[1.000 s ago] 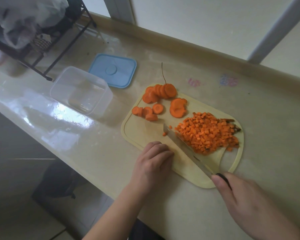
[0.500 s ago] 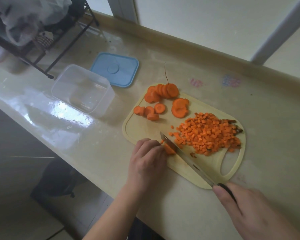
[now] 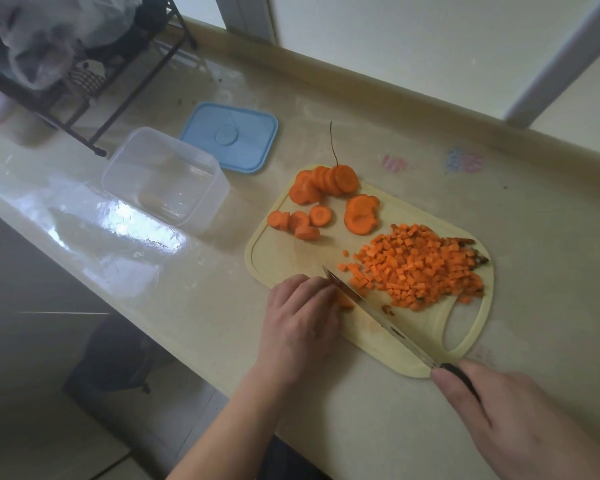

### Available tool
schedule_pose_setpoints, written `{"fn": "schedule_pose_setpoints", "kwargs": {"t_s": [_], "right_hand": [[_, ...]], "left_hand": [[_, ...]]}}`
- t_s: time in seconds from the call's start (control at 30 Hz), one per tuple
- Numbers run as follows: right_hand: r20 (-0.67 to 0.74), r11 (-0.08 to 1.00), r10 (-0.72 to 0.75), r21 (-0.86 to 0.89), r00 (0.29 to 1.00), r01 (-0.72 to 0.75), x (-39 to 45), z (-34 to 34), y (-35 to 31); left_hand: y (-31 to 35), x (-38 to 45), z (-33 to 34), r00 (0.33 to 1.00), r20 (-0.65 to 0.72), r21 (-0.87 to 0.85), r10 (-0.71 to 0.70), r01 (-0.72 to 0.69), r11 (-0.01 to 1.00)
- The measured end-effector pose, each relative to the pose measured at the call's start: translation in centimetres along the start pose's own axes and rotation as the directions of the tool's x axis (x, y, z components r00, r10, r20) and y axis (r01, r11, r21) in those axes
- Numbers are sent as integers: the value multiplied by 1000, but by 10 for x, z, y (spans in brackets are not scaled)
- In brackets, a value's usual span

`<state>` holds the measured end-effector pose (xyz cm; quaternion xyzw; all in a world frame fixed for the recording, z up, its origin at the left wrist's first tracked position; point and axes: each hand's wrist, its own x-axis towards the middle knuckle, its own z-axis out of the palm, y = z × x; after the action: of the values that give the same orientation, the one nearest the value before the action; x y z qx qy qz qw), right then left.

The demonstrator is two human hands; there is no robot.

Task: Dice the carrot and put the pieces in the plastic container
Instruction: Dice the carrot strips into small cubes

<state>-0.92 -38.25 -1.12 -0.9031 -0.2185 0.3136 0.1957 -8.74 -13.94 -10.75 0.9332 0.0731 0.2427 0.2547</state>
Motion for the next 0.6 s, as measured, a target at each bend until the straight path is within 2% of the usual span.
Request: {"fn": "schedule_pose_setpoints", "kwargs": {"t_s": [0.2, 0.37, 0.6], "right_hand": [[-10, 1000, -10, -22, 1000, 10, 4, 12, -5], [-65, 999, -31, 17, 997, 32, 10, 13, -4], [-71, 997, -20, 79, 997, 25, 1, 8, -7]], "left_hand": [[-1, -1, 3, 999, 5, 12, 37, -37, 999], [-4, -1, 0, 1000, 10, -65, 1, 0, 998], [-7, -2, -4, 999, -35, -150, -3, -2, 989]]}}
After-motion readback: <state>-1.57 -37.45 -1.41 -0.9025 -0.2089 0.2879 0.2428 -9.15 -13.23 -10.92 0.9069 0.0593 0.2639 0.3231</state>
